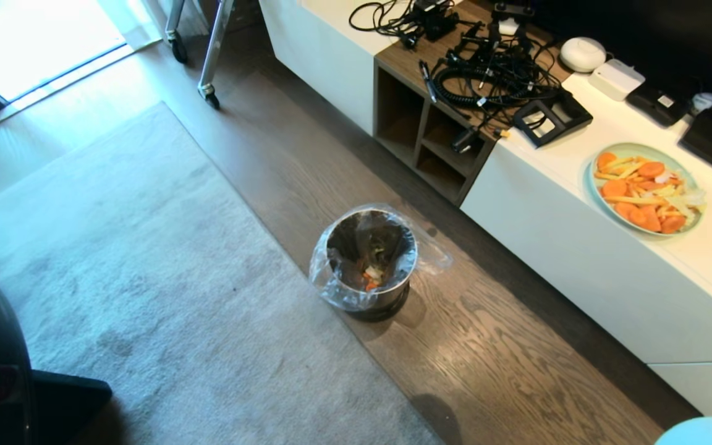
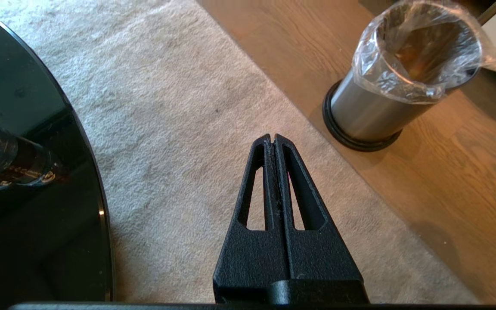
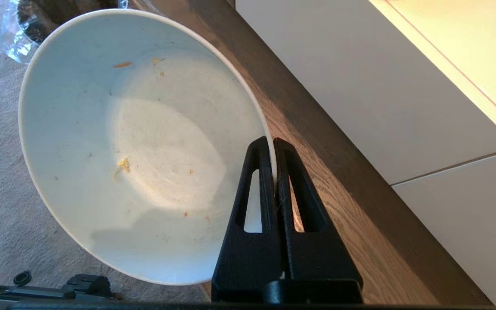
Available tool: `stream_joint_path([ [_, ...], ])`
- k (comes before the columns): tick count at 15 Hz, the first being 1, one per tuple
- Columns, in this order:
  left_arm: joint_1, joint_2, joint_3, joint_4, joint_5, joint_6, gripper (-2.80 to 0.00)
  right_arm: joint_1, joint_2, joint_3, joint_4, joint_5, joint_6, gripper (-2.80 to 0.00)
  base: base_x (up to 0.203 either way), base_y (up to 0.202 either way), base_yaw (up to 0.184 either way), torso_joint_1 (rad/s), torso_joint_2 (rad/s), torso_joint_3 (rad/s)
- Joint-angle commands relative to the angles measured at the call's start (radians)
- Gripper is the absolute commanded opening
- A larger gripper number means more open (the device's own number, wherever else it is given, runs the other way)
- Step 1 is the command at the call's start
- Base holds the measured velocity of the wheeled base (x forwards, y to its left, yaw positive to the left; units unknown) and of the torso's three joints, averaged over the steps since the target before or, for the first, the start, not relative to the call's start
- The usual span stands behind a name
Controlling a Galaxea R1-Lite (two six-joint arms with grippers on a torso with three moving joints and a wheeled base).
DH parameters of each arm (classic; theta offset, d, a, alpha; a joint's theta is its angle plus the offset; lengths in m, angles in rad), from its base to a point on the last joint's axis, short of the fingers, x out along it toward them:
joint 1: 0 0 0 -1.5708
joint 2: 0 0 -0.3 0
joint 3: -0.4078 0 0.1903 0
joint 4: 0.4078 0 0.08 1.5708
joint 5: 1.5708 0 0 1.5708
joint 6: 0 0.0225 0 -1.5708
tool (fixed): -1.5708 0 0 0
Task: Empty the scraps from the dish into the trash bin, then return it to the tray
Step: Put the bowl back to the table
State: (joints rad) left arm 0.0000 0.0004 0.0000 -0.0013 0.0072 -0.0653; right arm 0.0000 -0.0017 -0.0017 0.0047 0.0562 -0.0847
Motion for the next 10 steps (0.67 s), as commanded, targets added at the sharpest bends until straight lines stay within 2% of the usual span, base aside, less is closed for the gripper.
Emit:
stream_joint_path([
  [1, 0.000, 0.000, -0.001, 0.000, 0.000, -0.001, -2.80, 0.000, 0.003, 0.000, 0.000, 0.001, -0.001, -2.80, 0.000, 0.000, 0.000, 0.004, 0.00, 0.207],
  [10, 0.000, 0.000, 0.000, 0.000, 0.002, -0.004, -2.80, 0.000, 0.003, 0.000, 0.000, 0.001, -0.001, -2.80, 0.000, 0.000, 0.000, 0.003, 0.00, 0.204],
])
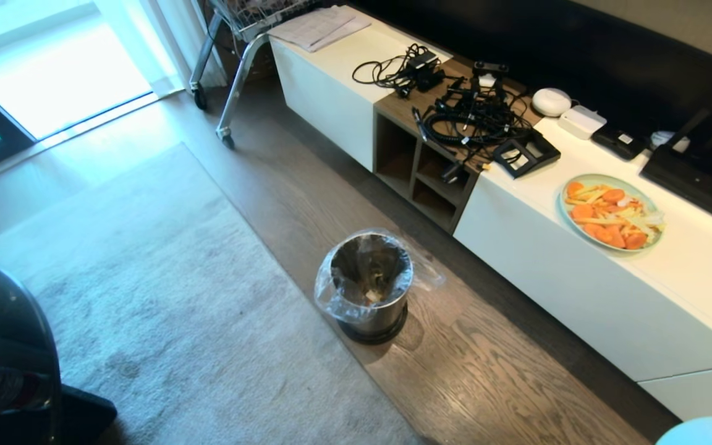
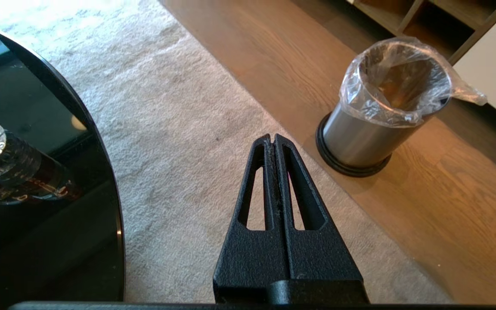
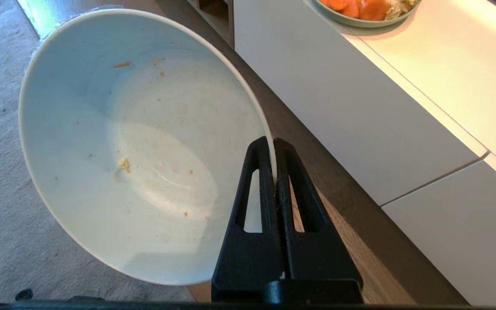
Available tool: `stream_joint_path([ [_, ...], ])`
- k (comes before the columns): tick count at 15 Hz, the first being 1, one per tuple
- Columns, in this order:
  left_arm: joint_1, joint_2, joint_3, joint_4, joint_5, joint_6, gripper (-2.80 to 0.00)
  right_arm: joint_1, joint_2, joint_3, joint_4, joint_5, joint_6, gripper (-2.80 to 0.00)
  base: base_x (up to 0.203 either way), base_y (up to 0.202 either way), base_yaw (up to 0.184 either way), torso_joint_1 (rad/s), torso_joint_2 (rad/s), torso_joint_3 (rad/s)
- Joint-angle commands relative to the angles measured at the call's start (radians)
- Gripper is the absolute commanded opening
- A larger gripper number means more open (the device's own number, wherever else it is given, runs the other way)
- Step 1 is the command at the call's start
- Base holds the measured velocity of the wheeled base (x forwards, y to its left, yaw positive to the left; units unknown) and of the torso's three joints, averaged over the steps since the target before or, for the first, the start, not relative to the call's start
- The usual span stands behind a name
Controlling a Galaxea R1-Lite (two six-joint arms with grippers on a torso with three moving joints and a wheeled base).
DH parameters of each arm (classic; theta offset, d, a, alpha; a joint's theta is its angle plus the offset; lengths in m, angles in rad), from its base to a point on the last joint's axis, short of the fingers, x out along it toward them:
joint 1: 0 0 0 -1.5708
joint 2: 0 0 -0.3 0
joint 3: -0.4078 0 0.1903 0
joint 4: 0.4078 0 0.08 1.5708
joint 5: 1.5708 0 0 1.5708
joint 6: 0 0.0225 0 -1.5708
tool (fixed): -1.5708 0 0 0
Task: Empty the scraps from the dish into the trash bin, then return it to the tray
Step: Put the bowl back to the table
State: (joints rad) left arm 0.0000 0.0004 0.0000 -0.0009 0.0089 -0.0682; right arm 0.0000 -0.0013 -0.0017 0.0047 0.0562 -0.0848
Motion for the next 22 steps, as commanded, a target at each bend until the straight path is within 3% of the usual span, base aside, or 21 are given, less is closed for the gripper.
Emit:
stream_joint_path([
  [1, 0.000, 0.000, 0.000, -0.001, 0.000, 0.001, -2.80, 0.000, 0.002, 0.000, 0.000, 0.001, -0.001, -2.80, 0.000, 0.000, 0.000, 0.002, 0.01, 0.202],
  [22, 0.000, 0.000, 0.000, -0.001, 0.000, -0.002, -2.80, 0.000, 0.003, 0.000, 0.000, 0.001, -0.001, -2.80, 0.000, 0.000, 0.000, 0.003, 0.00, 0.201],
])
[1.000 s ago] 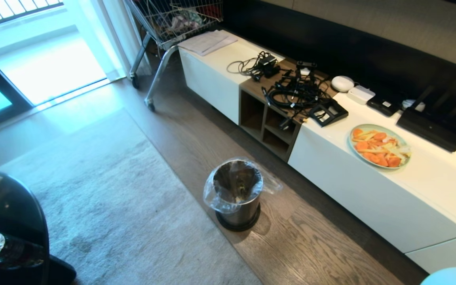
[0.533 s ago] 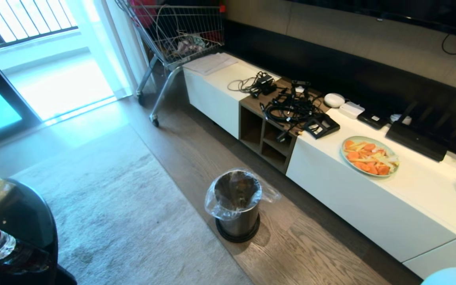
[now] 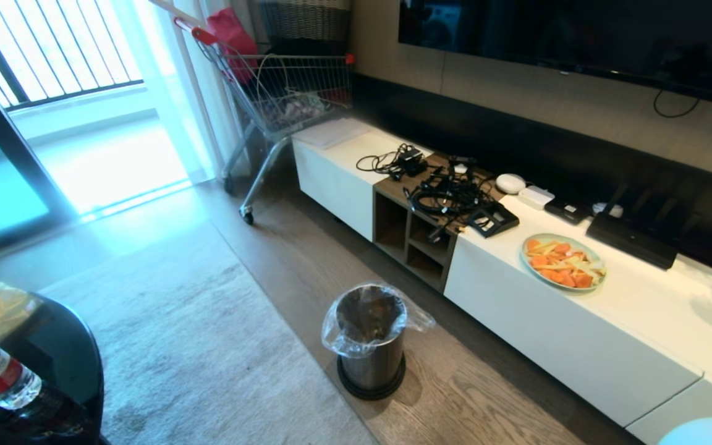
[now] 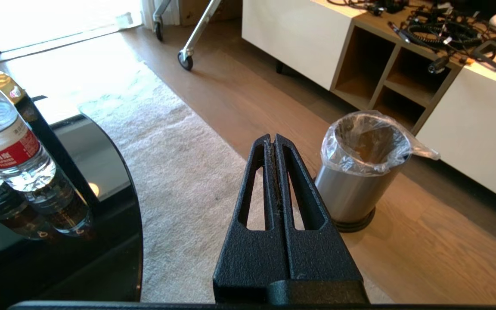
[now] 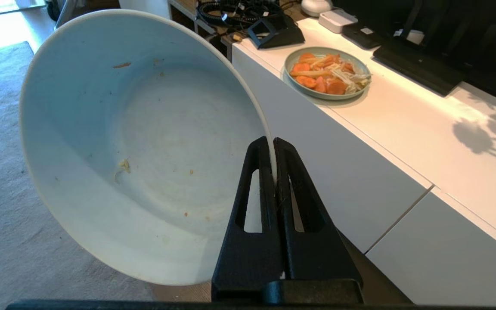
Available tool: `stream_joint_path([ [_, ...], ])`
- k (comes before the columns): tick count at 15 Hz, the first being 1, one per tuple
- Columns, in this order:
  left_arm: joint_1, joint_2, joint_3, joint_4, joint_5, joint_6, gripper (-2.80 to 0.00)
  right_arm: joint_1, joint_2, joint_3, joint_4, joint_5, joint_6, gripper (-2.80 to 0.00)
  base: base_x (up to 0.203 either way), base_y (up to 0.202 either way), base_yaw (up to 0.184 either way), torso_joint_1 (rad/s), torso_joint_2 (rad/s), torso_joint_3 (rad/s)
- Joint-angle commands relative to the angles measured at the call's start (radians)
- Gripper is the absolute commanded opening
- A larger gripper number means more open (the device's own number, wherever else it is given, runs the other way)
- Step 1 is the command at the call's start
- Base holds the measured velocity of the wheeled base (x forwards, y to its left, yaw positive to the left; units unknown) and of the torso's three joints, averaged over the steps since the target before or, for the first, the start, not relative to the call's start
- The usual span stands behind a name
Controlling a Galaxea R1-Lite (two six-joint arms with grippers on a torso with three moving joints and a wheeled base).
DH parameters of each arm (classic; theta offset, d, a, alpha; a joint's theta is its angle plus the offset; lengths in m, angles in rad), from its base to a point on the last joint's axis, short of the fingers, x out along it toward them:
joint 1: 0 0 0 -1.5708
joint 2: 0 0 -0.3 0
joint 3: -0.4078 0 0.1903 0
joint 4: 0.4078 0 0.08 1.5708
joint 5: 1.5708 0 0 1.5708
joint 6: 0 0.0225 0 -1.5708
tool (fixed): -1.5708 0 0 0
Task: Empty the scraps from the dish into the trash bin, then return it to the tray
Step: Put the bowl back to the table
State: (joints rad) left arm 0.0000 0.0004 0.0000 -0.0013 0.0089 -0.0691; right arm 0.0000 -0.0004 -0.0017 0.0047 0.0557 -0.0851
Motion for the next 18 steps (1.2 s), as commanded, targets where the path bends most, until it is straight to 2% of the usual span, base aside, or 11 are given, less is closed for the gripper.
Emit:
stream_joint_path([
  [1, 0.000, 0.000, 0.000, 0.000, 0.000, -0.001, -2.80, 0.000, 0.002, 0.000, 0.000, 0.001, -0.001, -2.80, 0.000, 0.000, 0.000, 0.002, 0.00, 0.207],
  [18, 0.000, 0.000, 0.000, 0.000, 0.002, -0.001, -2.80, 0.000, 0.001, 0.000, 0.000, 0.001, -0.001, -2.80, 0.000, 0.000, 0.000, 0.000, 0.00, 0.013],
])
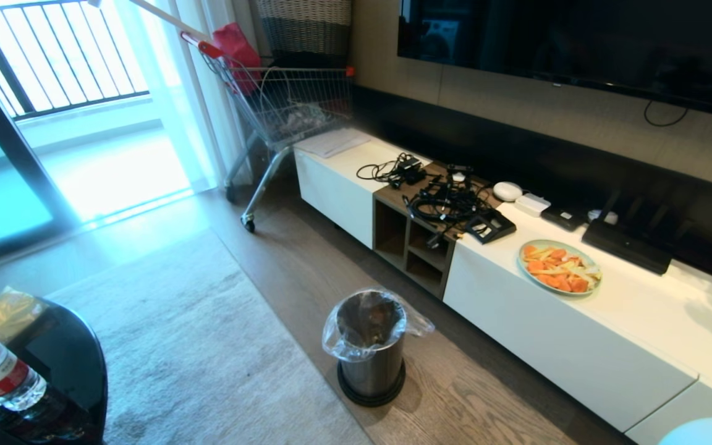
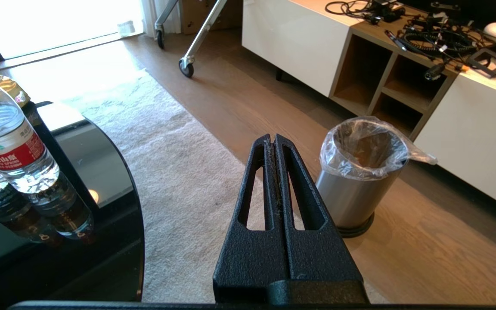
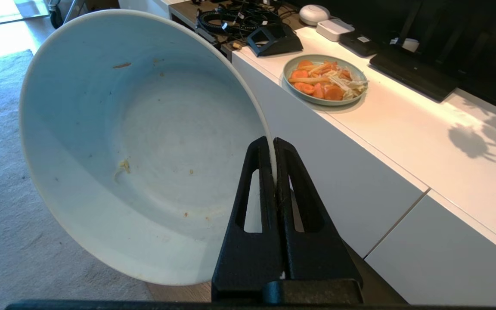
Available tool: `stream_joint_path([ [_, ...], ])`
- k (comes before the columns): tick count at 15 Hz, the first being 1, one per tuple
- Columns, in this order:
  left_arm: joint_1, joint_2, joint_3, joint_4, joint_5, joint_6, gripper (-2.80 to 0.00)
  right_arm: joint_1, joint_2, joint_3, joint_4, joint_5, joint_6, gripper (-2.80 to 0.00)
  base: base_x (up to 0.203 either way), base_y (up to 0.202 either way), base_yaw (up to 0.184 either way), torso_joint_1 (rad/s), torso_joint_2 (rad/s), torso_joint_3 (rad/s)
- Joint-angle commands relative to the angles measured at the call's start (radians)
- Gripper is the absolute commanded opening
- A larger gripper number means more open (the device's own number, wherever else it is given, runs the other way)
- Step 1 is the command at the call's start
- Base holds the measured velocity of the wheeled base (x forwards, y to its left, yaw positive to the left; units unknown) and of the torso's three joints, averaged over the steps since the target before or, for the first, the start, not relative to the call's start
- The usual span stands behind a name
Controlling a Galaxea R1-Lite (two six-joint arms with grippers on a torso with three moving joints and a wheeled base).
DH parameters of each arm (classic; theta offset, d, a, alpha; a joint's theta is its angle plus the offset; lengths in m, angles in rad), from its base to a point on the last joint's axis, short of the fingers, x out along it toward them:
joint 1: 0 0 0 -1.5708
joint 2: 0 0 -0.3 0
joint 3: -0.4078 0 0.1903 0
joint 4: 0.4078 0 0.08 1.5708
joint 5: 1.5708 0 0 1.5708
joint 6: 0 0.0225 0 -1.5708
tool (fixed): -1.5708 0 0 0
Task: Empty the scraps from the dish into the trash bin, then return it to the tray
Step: Put the bowl back to the table
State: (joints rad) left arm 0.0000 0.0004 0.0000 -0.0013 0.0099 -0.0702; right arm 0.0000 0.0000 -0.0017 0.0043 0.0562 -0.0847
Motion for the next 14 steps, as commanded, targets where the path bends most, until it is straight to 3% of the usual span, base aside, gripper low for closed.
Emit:
stream_joint_path([
  [1, 0.000, 0.000, 0.000, 0.000, 0.001, 0.000, -2.80, 0.000, 0.000, 0.000, 0.000, 0.001, -0.001, -2.80, 0.000, 0.000, 0.000, 0.000, 0.00, 0.000],
  [10, 0.000, 0.000, 0.000, 0.000, -0.001, 0.000, -2.80, 0.000, 0.002, 0.000, 0.000, 0.001, -0.001, -2.80, 0.000, 0.000, 0.000, 0.000, 0.00, 0.000],
  [14, 0.000, 0.000, 0.000, 0.000, -0.001, 0.000, -2.80, 0.000, 0.002, 0.000, 0.000, 0.001, -0.001, -2.80, -0.160, 0.000, -0.001, 0.004, 0.00, 0.002],
])
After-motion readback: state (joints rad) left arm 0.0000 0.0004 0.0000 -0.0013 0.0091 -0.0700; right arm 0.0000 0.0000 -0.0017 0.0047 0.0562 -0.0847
